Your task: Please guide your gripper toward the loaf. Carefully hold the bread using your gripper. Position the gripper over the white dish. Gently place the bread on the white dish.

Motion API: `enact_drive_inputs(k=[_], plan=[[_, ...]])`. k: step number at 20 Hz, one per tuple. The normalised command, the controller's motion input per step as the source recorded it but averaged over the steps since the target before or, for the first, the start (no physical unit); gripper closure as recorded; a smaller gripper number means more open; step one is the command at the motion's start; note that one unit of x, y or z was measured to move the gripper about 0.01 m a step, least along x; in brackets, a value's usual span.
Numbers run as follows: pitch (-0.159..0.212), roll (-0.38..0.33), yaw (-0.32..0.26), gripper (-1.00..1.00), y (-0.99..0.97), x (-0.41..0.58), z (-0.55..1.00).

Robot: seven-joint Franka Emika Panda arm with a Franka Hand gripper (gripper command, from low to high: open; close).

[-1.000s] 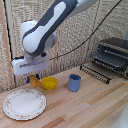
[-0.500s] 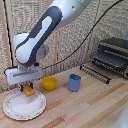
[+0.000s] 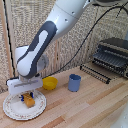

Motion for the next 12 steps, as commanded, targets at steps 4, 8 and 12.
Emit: enact_drive_inputs(k=[4,8,12], plan=[[0.000,0.048,0.000,-1.00,0.00,0.124,0.18],[0.034,0.068,0.003,-1.00,-0.04,0.110,0.60],[0.041,0.036,0.001,-1.00,-0.15,0.089,0.66]])
